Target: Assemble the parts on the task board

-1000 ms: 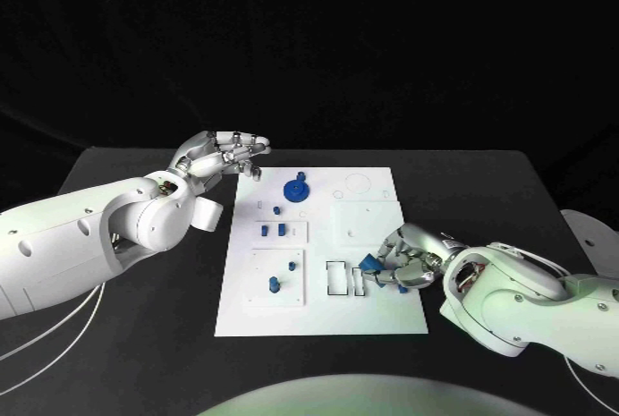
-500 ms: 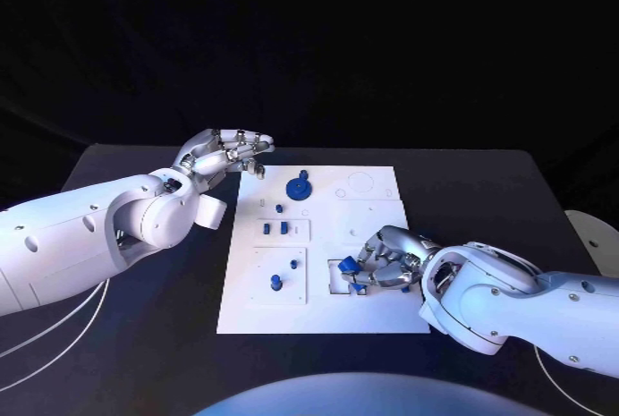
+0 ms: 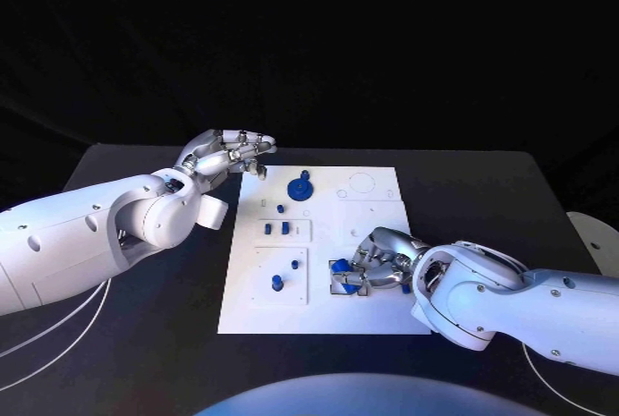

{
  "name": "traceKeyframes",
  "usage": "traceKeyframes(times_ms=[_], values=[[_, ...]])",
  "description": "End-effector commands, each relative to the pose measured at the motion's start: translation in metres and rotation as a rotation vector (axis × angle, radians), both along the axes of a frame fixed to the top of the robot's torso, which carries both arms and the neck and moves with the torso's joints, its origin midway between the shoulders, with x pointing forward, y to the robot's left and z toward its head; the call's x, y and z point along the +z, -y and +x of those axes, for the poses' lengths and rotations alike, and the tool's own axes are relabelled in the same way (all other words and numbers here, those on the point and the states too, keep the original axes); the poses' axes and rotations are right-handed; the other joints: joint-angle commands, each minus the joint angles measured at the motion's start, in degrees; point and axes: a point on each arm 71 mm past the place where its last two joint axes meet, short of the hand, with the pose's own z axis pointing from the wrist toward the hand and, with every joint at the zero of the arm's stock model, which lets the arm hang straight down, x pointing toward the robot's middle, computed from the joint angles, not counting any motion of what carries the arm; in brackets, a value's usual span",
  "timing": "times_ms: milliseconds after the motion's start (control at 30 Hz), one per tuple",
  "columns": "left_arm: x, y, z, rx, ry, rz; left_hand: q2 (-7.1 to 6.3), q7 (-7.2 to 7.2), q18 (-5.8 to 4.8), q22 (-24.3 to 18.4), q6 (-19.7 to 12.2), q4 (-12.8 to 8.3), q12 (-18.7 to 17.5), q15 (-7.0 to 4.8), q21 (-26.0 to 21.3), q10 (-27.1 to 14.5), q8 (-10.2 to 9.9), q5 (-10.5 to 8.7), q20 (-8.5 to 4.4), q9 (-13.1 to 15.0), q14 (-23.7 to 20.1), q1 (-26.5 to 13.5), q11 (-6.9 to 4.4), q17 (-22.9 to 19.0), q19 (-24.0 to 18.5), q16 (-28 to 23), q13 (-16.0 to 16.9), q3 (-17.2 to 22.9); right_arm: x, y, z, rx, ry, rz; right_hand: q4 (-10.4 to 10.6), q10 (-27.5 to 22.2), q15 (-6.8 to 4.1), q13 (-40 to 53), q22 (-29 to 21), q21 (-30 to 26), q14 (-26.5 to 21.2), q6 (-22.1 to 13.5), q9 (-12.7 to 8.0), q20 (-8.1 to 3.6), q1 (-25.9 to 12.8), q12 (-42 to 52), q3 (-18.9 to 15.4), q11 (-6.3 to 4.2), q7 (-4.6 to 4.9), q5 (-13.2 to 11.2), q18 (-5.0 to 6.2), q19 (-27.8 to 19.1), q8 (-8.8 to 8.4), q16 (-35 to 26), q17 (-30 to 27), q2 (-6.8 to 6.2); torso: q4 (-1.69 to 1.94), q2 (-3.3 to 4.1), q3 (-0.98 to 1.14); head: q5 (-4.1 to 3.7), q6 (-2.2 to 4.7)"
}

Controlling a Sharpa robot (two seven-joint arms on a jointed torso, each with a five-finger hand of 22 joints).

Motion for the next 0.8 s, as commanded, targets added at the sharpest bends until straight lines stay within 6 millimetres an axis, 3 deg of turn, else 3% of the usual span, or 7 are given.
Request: traceKeyframes(times_ms=[33, 100, 400, 500, 767, 800], values=[[0.0008, 0.0028, -0.001, -0.02, -0.004, -0.012, 0.06, -0.06, 0.65, -0.08, 0.3, 0.17, 0.31, 0.12, -0.22, -0.36, 0.29, 0.0, 0.12, -0.09, -0.29, -0.37, -0.1, -0.06, -0.16, -0.02, -0.07, -0.33, -0.0019, -0.0015, 0.0006, 0.018, -0.007, -0.025, -0.04, 1.72, -0.31, 6.37, 12.92, -0.15, 5.73, 1.29, 0.04, -0.25, -0.85, 0.3, -0.63, -0.41, -0.95, -1.21, -0.99, 3.21, -0.27, 0.15, 13.02, -0.25, -0.02, 0.04, 0.05, 0.12, -0.08], [0.0008, 0.0028, -0.0012, -0.021, -0.003, -0.013, 0.06, -0.06, 0.65, -0.08, 0.3, 0.17, 0.31, 0.12, -0.22, -0.36, 0.29, 0.0, 0.12, -0.09, -0.29, -0.37, -0.1, -0.06, -0.16, -0.02, -0.07, -0.33, -0.0023, -0.002, 0.0018, 0.02, 0.0, -0.03, -0.01, 1.71, -0.31, 6.37, 12.89, -0.23, 5.72, 1.36, 0.21, -0.26, -1.44, 0.22, -1.31, -0.42, -0.96, -2.69, -0.97, 3.17, -0.25, 0.14, 12.99, -0.46, -0.09, 0.01, 0.05, 0.23, -0.1], [0.0009, 0.0026, -0.0014, -0.022, -0.004, -0.013, 0.06, -0.05, 0.65, -0.11, 0.25, 0.23, 0.34, 0.13, -0.24, -0.41, 0.27, 0.04, 0.12, -0.12, -0.3, -0.45, -0.09, -0.07, -0.16, -0.01, -0.08, -0.37, -0.0024, -0.0056, 0.0035, 0.035, 0.019, -0.042, 0.12, 1.58, -0.29, 6.28, 12.82, -0.44, 5.68, 1.36, 0.88, -0.23, -3.62, -0.19, -5.64, -0.38, -0.93, -4.62, -0.92, 3.06, -0.22, 0.05, 12.78, -1.67, -0.1, 0.02, 0.08, 0.29, -0.07], [0.0008, 0.0024, -0.0014, -0.022, -0.005, -0.013, 0.07, -0.04, 0.65, -0.13, 0.23, 0.28, 0.36, 0.13, -0.25, -0.45, 0.27, 0.07, 0.13, -0.14, -0.31, -0.5, -0.08, -0.07, -0.17, 0.0, -0.08, -0.4, -0.0021, -0.0049, 0.0041, 0.038, 0.03, -0.051, 0.19, 1.47, -0.26, 6.13, 12.75, -0.67, 5.63, 1.2, 1.15, -0.19, -4.38, -0.5, -7.71, -0.32, -0.89, -3.8, -0.87, 2.95, -0.27, -0.03, 12.57, -0.96, -0.09, 0.01, 0.07, 0.21, -0.01], [0.0007, 0.0018, -0.0012, -0.019, -0.005, -0.012, 0.07, -0.04, 0.64, -0.15, 0.2, 0.32, 0.38, 0.14, -0.26, -0.48, 0.27, 0.09, 0.13, -0.15, -0.32, -0.53, -0.08, -0.08, -0.17, 0.01, -0.09, -0.42, -0.0005, -0.0016, 0.0046, 0.046, 0.062, -0.075, 0.12, 1.51, -0.23, 6.24, 12.78, -0.56, 5.65, 1.16, 1.38, -0.18, -4.75, -0.48, -9.29, -0.32, -0.86, -3.63, -0.89, 2.99, -0.27, -0.01, 12.66, -0.51, -0.15, -0.02, 0.08, 0.2, 0.05], [0.0007, 0.0017, -0.0011, -0.019, -0.005, -0.012, 0.07, -0.04, 0.64, -0.15, 0.2, 0.32, 0.38, 0.14, -0.26, -0.48, 0.27, 0.09, 0.13, -0.15, -0.32, -0.53, -0.08, -0.08, -0.17, 0.01, -0.09, -0.42, -0.0003, -0.001, 0.0046, 0.047, 0.065, -0.077, 0.08, 1.6, -0.25, 6.4, 12.82, -0.42, 5.68, 1.23, 1.5, -0.18, -4.47, -0.33, -9.44, -0.35, -0.9, -2.91, -0.92, 3.05, -0.22, 0.03, 12.79, 0.03, -0.15, -0.02, 0.1, 0.18, 0.05]])
